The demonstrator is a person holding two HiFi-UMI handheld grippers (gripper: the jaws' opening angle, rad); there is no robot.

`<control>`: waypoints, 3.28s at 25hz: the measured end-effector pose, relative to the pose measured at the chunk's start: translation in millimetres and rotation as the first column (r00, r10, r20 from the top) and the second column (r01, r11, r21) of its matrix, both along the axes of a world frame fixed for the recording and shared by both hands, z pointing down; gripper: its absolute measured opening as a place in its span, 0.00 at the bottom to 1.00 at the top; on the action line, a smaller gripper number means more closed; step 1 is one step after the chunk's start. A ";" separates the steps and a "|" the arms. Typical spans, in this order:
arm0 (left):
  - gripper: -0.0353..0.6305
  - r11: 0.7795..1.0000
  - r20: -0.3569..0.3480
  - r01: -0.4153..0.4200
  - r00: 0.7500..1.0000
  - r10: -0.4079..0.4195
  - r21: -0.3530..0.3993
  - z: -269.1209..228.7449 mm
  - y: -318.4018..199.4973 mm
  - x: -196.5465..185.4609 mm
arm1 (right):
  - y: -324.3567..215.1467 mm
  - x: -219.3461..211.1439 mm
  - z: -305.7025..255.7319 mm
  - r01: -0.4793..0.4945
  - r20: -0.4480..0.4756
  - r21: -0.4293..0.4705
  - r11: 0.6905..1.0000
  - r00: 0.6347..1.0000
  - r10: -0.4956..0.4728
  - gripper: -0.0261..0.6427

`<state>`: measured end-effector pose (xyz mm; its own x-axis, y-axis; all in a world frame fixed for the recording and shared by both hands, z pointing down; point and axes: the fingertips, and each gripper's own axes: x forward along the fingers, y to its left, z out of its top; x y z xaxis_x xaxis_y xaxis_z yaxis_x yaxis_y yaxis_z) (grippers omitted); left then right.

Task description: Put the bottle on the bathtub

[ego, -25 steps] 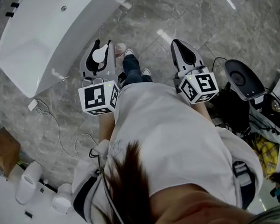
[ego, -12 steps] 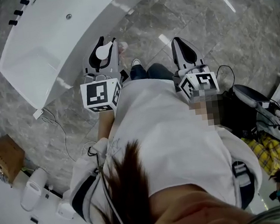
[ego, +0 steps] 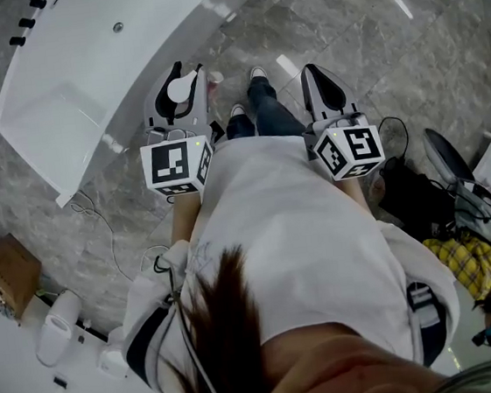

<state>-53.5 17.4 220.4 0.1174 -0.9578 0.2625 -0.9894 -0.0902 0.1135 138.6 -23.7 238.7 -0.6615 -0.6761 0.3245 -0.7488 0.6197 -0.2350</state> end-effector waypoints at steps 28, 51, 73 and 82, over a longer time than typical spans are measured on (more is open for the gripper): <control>0.26 0.967 0.038 0.247 0.968 -0.250 0.054 8.3 -96.8 -77.0 | -138.0 -51.2 31.2 0.161 -0.007 -0.013 0.987 0.987 -0.161 0.06; 0.26 0.995 0.030 0.099 0.995 -0.100 0.017 20.9 -116.4 -83.2 | -134.8 -78.3 28.8 0.087 0.007 -0.041 0.995 0.996 -0.087 0.06; 0.26 0.994 0.004 -0.071 0.997 0.072 -0.083 131.2 -146.5 -81.3 | -113.6 -70.4 62.3 -0.007 -0.100 -0.109 0.994 0.995 -0.004 0.06; 0.26 0.966 0.024 -0.222 0.974 0.227 -0.132 225.2 -176.2 -55.3 | -114.3 -88.6 111.6 -0.007 -0.106 -0.172 0.985 0.994 -0.011 0.06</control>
